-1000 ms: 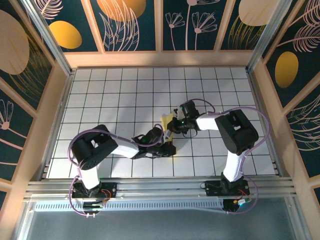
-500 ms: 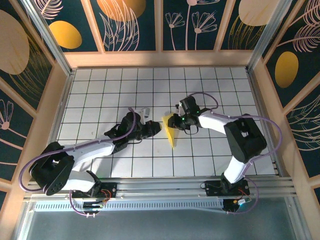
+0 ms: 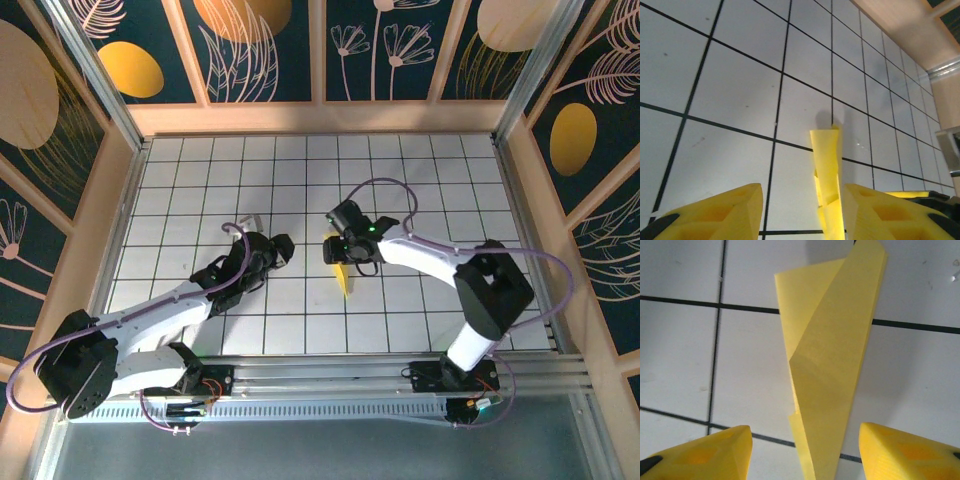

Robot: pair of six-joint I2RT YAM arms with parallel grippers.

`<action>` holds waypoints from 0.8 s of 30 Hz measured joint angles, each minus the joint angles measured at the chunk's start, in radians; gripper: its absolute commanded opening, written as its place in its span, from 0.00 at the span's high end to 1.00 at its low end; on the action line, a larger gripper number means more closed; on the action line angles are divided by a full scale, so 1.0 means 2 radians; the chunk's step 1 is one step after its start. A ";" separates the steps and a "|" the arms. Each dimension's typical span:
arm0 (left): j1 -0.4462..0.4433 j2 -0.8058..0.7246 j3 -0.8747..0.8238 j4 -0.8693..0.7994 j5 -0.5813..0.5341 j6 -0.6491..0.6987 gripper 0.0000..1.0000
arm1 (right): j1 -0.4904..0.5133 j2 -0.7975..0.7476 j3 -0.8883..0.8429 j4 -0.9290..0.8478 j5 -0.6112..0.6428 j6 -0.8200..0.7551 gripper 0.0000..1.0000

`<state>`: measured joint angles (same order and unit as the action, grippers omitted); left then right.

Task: Fold a paper plane with a square sheet of paper (fold left side to right side)

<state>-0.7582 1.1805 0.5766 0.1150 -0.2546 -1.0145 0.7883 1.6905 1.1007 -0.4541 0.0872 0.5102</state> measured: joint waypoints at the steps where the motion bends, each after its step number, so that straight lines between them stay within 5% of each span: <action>1: 0.000 0.000 0.000 -0.002 -0.004 -0.001 0.54 | 0.004 0.014 0.006 -0.005 0.011 0.000 0.44; 6: 0.000 0.000 -0.001 -0.008 -0.010 -0.002 0.53 | 0.009 0.073 0.026 -0.022 0.052 -0.004 0.59; 13: 0.000 -0.002 -0.001 -0.016 -0.015 -0.002 0.51 | 0.009 0.082 0.030 -0.031 0.083 -0.007 0.99; 24: 0.000 -0.036 0.000 -0.049 -0.043 -0.002 0.41 | 0.005 -0.022 0.031 -0.039 0.090 -0.012 1.00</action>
<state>-0.7578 1.1076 0.5770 0.0177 -0.3401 -1.0195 0.7979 1.6466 1.1625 -0.5312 0.2668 0.4866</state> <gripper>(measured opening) 0.565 0.047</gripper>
